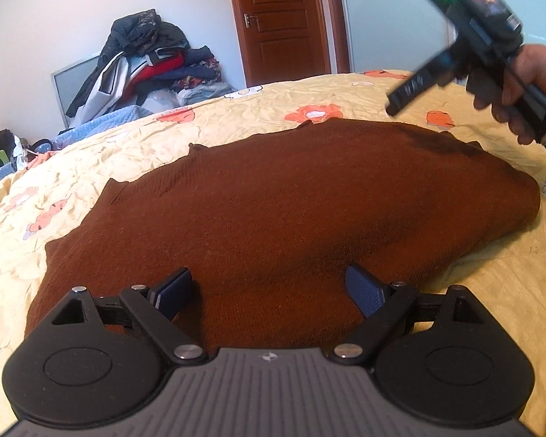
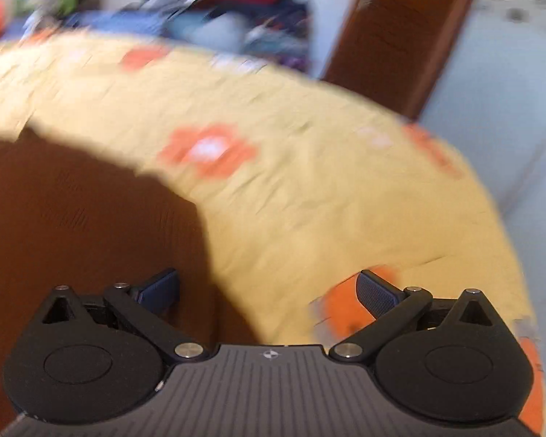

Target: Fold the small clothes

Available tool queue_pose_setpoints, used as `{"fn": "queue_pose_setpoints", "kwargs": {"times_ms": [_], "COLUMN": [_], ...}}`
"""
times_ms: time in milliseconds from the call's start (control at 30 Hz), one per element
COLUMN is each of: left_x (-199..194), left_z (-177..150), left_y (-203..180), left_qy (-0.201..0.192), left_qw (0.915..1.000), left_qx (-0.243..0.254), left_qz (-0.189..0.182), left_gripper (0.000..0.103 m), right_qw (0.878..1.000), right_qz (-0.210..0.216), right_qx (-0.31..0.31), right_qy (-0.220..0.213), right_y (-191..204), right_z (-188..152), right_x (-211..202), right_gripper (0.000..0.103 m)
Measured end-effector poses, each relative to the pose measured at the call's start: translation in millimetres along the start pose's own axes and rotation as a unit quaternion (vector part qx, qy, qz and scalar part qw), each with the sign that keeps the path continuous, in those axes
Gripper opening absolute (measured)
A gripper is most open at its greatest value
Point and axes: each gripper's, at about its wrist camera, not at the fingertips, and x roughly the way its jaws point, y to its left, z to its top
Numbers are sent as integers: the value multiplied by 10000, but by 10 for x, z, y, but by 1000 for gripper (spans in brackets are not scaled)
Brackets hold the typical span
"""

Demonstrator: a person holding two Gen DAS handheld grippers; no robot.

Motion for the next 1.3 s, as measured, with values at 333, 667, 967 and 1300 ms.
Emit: {"fn": "queue_pose_setpoints", "kwargs": {"times_ms": [333, 667, 967, 1300], "left_x": [11, -101, -504, -731], "left_z": [-2, -57, -189, -591], "left_y": [24, 23, 373, 1012], "left_qy": [16, 75, 22, 337], "left_qw": [10000, 9998, 9949, 9446], "left_qx": [-58, -148, -1008, -3254], "left_qz": [-14, -102, 98, 266], "left_gripper": [93, 93, 94, 93], "right_qw": [9775, 9703, 9766, 9675], "right_qz": [2102, 2415, 2128, 2316], "right_qx": [-8, 106, -227, -1011], "right_qy": [197, 50, 214, -51], "right_y": [304, 519, 572, 975], "right_z": [-298, -345, -551, -798], "right_x": [131, -468, -678, -897], "right_gripper": [103, 103, 103, 103]}}
